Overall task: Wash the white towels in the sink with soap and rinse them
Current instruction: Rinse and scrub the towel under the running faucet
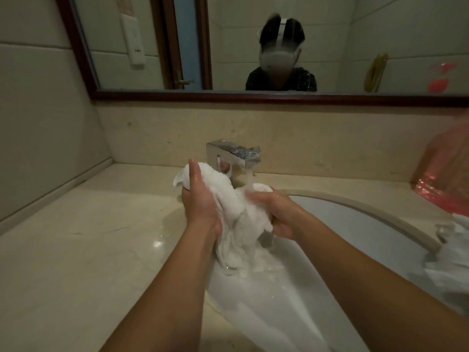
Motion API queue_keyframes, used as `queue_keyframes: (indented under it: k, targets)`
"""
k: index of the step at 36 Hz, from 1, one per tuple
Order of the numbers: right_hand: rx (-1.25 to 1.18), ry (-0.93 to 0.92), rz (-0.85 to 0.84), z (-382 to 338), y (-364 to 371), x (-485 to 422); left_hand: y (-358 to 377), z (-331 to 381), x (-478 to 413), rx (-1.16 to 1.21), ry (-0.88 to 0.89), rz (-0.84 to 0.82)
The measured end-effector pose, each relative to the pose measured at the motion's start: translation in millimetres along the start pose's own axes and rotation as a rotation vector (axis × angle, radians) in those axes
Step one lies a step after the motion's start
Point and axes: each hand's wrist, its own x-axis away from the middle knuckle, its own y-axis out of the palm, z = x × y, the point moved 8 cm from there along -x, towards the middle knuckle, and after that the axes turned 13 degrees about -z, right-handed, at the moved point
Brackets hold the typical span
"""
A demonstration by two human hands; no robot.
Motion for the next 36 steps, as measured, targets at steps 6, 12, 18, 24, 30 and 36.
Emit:
queue_keyframes:
  k: [6, 12, 18, 24, 30, 36]
  targets:
    - [-0.070, 0.036, 0.038, -30, -19, 29, 3, -10, 0, -0.030, -0.120, -0.047]
    - [-0.339, -0.211, 0.081, -39, -32, 43, 25, -35, 12, -0.288, -0.283, -0.192]
    - [-0.385, -0.307, 0.116, -35, -31, 42, 31, -60, 11, -0.297, -0.442, -0.266]
    - [-0.454, -0.349, 0.120, -34, -38, 38, 39, -55, 18, -0.180, -0.456, -0.287]
    - [-0.202, -0.289, 0.166, -21, -57, 39, 43, -31, 14, 0.037, -0.320, -0.344]
    - [-0.052, 0.092, 0.128, 24, -37, 30, 35, -20, 13, 0.179, -0.250, -0.302]
